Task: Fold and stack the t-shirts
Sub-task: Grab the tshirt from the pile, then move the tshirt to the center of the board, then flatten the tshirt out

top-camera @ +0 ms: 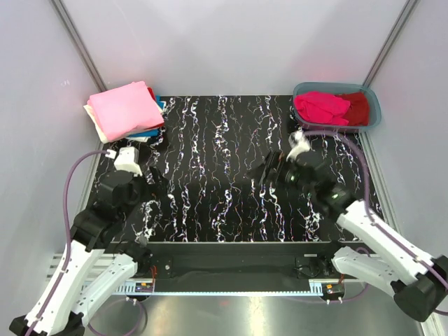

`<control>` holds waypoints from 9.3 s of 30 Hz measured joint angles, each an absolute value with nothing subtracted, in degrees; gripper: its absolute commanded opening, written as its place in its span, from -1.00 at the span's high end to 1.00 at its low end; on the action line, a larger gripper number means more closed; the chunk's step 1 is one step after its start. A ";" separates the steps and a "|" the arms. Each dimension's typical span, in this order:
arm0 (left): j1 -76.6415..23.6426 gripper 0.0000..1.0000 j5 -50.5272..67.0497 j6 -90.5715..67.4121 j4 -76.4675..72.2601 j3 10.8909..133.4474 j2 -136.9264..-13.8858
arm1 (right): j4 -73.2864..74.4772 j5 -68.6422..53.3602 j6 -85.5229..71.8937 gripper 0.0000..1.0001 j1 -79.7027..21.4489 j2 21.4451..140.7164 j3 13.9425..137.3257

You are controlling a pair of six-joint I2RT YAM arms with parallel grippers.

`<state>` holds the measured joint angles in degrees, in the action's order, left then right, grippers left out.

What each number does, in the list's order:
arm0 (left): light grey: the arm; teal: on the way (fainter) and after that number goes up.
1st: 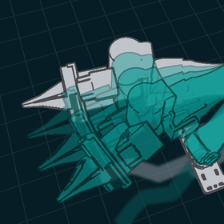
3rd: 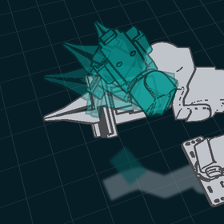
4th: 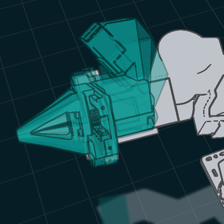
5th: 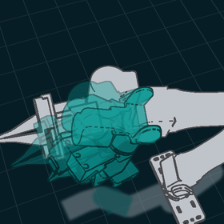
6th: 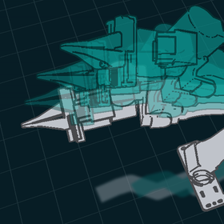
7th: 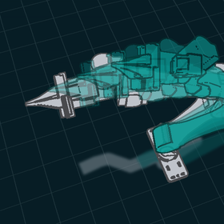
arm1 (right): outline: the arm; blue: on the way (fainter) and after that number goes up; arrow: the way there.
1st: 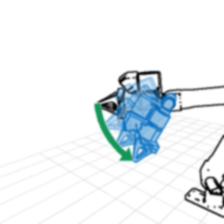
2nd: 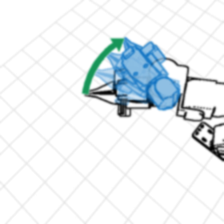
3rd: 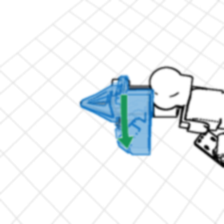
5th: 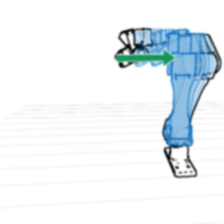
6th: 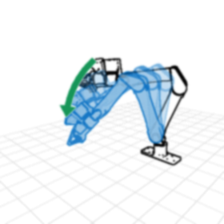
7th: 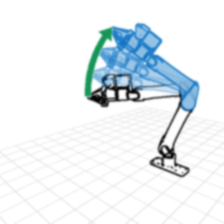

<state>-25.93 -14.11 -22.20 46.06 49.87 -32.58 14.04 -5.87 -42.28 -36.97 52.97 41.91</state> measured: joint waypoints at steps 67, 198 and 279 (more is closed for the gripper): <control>-17.78 -0.97 -12.08 -22.28 45.39 48.49 -21.41 | 56.77 -12.19 -23.49 1.00 -2.26 121.32 145.47; -79.61 -0.08 -16.60 -62.72 43.53 57.12 -94.98 | 38.13 -5.37 -41.28 -0.99 -30.76 67.13 41.17; -21.10 1.00 -4.47 -21.82 54.46 55.20 -51.81 | 42.13 -0.05 -33.41 -0.35 -59.31 122.83 101.86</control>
<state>-21.10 -4.47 -21.82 54.46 55.20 -51.81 42.13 -0.05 -33.41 -59.31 122.83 101.86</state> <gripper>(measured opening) 0.023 0.702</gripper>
